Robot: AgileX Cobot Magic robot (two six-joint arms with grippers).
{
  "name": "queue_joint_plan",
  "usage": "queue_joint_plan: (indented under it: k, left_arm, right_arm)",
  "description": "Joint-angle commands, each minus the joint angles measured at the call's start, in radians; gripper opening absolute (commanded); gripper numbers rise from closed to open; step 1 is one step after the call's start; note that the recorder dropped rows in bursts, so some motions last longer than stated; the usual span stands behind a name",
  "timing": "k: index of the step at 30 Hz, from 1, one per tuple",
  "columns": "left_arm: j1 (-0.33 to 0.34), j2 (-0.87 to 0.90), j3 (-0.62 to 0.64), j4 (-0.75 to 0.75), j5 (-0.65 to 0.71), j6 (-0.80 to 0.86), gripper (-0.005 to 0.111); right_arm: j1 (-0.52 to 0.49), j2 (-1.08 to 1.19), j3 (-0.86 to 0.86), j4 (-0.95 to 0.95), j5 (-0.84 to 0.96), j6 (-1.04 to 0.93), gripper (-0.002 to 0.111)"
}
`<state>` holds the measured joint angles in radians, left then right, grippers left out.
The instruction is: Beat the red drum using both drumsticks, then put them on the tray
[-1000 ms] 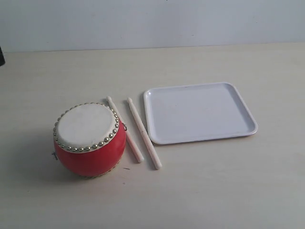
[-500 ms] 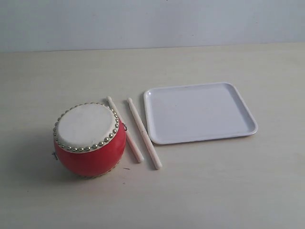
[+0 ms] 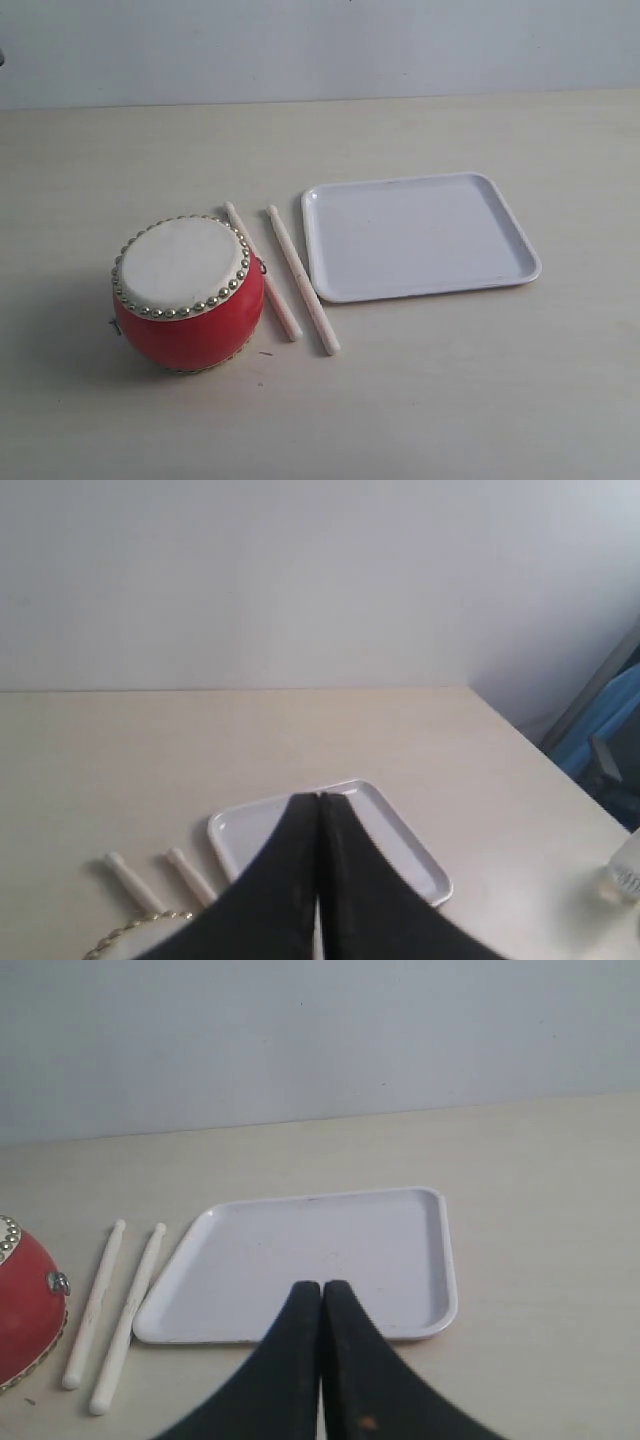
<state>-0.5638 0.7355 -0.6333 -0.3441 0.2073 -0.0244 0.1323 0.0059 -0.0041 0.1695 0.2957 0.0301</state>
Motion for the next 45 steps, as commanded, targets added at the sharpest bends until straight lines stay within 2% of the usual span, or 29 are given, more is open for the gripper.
queue_joint_plan:
  k: [1, 4, 7, 11, 16, 18, 23, 28, 32, 36, 39, 43, 45]
  left_arm:
    - [-0.058, 0.093, -0.023, 0.233, -0.186, -0.333, 0.0]
    - [-0.058, 0.132, -0.023, 0.256, -0.278, -0.395, 0.0]
    - [-0.056, 0.167, -0.023, 0.344, -0.355, -0.427, 0.0]
    - [-0.056, 0.207, -0.023, 0.444, -0.371, -0.477, 0.0]
    - [-0.069, 0.263, -0.023, 0.477, -0.373, -0.297, 0.0]
    - [-0.086, 0.285, -0.023, 0.437, -0.373, -0.232, 0.0]
    - [-0.128, 0.324, -0.027, 0.378, -0.37, -0.24, 0.0]
    - [-0.128, 0.376, -0.052, 0.265, -0.397, -0.238, 0.0]
    - [-0.128, 0.419, -0.052, 0.155, -0.469, -0.228, 0.0]
    - [-0.163, 0.461, -0.052, 0.062, -0.481, -0.073, 0.0]
    - [-0.222, 0.49, -0.052, 0.01, -0.536, 0.168, 0.0]
    - [-0.298, 0.531, -0.052, -0.075, -0.622, 0.27, 0.0]
    - [-0.348, 0.57, -0.052, -0.201, -0.694, 0.383, 0.0]
  right_arm:
    - [-0.006, -0.006, 0.004, 0.004, -0.006, -0.001, 0.0]
    - [-0.006, -0.006, 0.004, 0.004, -0.006, -0.001, 0.0]
    - [-0.006, -0.006, 0.004, 0.004, -0.006, -0.001, 0.0]
    - [-0.006, -0.006, 0.004, 0.004, -0.006, -0.001, 0.0]
    - [-0.006, -0.006, 0.004, 0.004, -0.006, -0.001, 0.0]
    - [-0.006, -0.006, 0.004, 0.004, -0.006, -0.001, 0.0]
    - [-0.006, -0.006, 0.004, 0.004, -0.006, -0.001, 0.0]
    - [-0.006, -0.006, 0.004, 0.004, -0.006, -0.001, 0.0]
    - [-0.006, -0.006, 0.004, 0.004, -0.006, -0.001, 0.0]
    - [-0.006, -0.006, 0.004, 0.004, -0.006, -0.001, 0.0]
    - [-0.006, -0.006, 0.004, 0.004, -0.006, -0.001, 0.0]
    - [-0.006, -0.006, 0.004, 0.004, -0.006, -0.001, 0.0]
    - [-0.006, -0.006, 0.004, 0.004, -0.006, -0.001, 0.0]
